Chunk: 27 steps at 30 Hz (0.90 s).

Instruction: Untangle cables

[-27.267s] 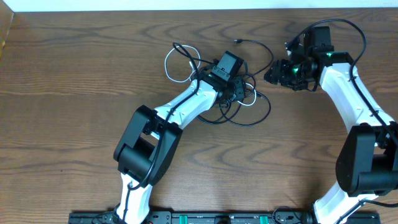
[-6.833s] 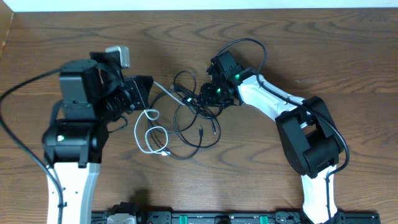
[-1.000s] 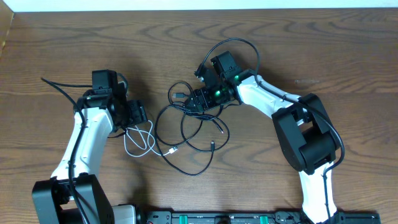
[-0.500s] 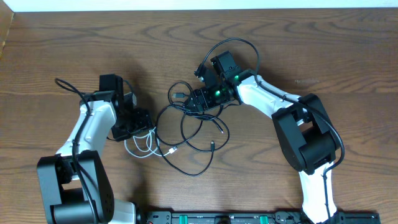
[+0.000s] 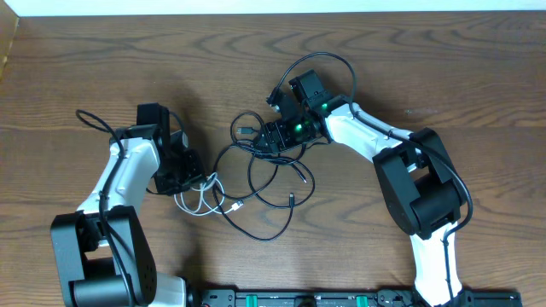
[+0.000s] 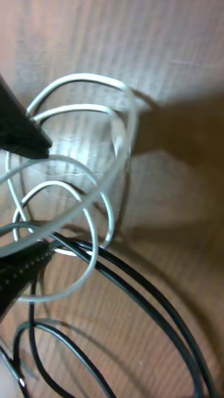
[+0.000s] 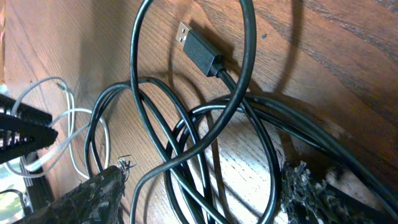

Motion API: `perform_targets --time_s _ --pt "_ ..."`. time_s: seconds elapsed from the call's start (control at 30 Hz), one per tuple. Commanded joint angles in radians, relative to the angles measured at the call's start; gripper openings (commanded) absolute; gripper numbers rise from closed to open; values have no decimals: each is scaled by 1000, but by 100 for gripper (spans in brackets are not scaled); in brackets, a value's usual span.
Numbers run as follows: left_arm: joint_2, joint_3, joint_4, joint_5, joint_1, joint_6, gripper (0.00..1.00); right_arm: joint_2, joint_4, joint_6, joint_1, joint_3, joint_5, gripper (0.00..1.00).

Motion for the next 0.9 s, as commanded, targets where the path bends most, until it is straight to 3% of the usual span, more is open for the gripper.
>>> perform_targets --time_s 0.0,0.03,0.27,0.47,0.6,0.87 --pt "7 -10 -20 14 -2 -31 14 35 -12 -10 7 -21 82 80" --pt "7 -10 -19 14 -2 -40 8 35 -12 -10 7 -21 81 80" --pt "-37 61 -5 23 -2 -77 7 35 -13 -10 7 -21 81 80" --pt "-190 248 -3 100 -2 -78 7 35 -13 -10 7 -21 81 79" --pt "-285 386 11 122 -2 -149 7 35 -10 -6 7 -21 71 78" --pt "-312 572 14 170 -2 -178 7 24 37 -45 6 -3 -208 70"
